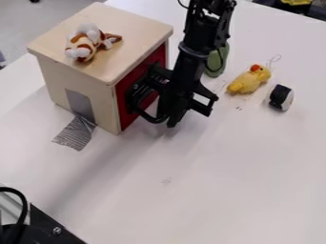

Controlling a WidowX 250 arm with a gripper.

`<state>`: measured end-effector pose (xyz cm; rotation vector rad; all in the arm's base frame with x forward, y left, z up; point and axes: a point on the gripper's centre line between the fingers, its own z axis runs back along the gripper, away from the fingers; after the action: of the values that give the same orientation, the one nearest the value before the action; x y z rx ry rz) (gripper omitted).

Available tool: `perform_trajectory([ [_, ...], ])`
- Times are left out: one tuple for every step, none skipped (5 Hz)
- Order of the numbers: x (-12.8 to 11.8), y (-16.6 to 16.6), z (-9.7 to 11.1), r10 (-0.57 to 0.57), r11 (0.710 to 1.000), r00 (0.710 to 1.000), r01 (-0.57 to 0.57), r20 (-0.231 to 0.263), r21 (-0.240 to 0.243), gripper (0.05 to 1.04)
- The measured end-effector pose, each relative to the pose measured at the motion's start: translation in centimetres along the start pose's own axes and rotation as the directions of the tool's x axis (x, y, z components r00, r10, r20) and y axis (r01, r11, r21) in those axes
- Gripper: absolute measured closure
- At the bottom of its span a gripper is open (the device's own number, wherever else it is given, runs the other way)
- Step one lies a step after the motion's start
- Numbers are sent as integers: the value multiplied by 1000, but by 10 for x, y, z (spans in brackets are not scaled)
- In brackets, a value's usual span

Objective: Close the open drawer

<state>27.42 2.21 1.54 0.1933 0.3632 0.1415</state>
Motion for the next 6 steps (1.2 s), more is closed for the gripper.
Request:
perform_trajectory([
  [-2, 0, -7, -8, 1000, 999, 8, -34, -2, 698],
  [2, -2, 0, -22, 1000, 1000, 22, -16, 19, 405],
  [7, -6, 25, -45, 998, 997, 43, 68, 37, 130],
  [11, -14, 64, -92, 994, 979, 80, 183, 71, 85],
  [13, -17, 99, -109, 993, 952, 89, 287, 82, 85],
  [6, -20, 118, -115, 993, 932, 98, 343, 68, 85],
])
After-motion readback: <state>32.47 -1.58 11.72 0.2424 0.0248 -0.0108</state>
